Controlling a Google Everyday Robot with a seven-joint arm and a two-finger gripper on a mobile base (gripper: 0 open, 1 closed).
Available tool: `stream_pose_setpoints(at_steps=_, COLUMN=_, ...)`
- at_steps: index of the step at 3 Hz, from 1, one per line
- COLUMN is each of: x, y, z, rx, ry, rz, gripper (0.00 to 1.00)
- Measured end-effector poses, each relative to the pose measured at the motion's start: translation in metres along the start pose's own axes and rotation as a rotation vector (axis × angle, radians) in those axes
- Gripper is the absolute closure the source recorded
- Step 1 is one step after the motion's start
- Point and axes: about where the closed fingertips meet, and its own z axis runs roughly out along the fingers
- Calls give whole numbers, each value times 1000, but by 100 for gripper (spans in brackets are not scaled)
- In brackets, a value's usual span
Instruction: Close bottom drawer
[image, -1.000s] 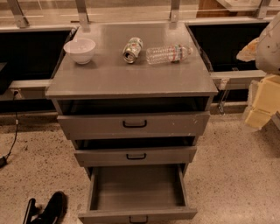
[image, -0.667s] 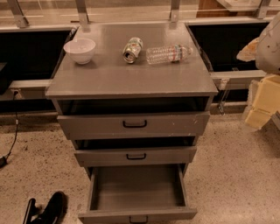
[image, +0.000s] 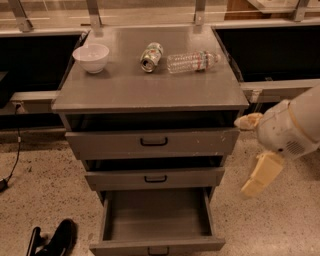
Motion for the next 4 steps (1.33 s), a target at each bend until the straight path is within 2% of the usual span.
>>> stream_pose_setpoints(at_steps=1, x=1, y=10, z=8, rx=5, ry=-40, rz=36, gripper=0)
stream_pose_setpoints(at_steps=2, x=9, y=6, z=37, rx=-63, ry=-93, rz=50, gripper=0)
stream_pose_setpoints(at_steps=3, x=35, y=25, z=113, rx=-164, ry=-268, rz=103, gripper=0)
stream_pose_setpoints(at_steps=4, x=82, y=53, z=195, rx=-187, ry=-392, rz=140, gripper=0)
